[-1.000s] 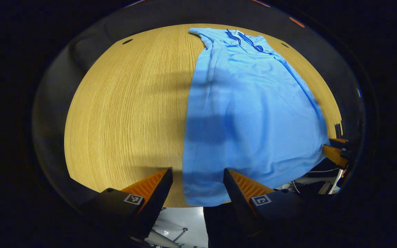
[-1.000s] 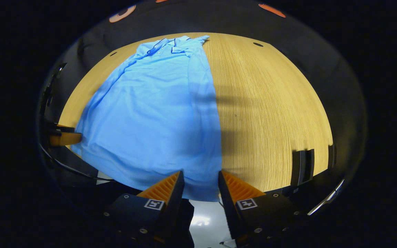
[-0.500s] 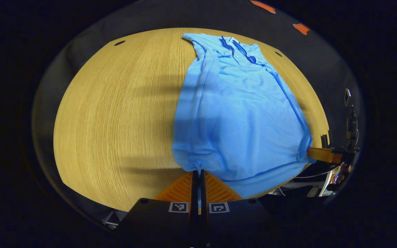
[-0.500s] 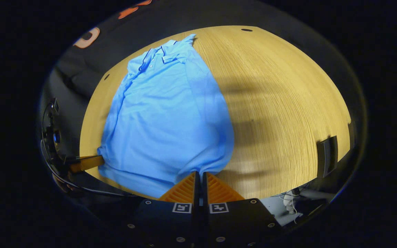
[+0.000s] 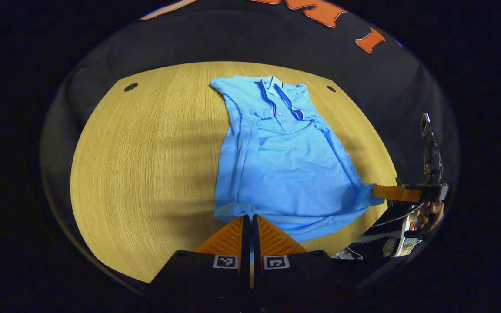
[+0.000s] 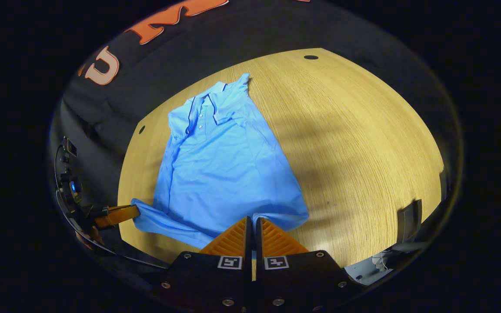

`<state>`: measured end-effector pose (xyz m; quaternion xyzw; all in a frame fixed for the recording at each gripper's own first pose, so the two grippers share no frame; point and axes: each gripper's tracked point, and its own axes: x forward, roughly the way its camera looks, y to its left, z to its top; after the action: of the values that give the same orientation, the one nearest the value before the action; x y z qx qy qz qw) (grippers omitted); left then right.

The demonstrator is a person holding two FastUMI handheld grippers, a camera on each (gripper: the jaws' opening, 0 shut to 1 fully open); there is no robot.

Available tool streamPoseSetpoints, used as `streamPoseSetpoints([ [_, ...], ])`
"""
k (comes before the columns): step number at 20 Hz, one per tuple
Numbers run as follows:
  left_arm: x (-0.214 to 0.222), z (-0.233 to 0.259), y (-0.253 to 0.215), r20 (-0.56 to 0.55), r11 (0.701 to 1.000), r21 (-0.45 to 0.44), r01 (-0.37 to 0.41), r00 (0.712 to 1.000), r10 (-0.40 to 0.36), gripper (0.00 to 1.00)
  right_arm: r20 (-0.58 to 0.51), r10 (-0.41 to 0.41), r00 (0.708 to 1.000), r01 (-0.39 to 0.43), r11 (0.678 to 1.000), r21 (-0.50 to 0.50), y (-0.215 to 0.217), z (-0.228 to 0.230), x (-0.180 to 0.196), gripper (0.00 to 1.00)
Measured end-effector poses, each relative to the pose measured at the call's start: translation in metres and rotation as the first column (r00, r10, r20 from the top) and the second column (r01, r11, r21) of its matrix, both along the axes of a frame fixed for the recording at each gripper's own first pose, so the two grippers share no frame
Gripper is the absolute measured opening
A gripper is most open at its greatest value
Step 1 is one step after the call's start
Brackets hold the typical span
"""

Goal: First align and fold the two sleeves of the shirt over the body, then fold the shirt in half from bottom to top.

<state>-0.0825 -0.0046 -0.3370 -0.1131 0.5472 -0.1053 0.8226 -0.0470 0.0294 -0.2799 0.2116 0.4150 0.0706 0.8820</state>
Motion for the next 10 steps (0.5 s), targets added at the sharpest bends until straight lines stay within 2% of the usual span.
streamPoseSetpoints([
  [10, 0.113, 0.025, 0.009, 0.133, 0.996, -0.040, 0.083, 0.988, -0.077, 0.07, 0.123, -0.097, 0.988, 0.101, 0.994, -0.032, -0.012, 0.075, 0.091, 0.05],
])
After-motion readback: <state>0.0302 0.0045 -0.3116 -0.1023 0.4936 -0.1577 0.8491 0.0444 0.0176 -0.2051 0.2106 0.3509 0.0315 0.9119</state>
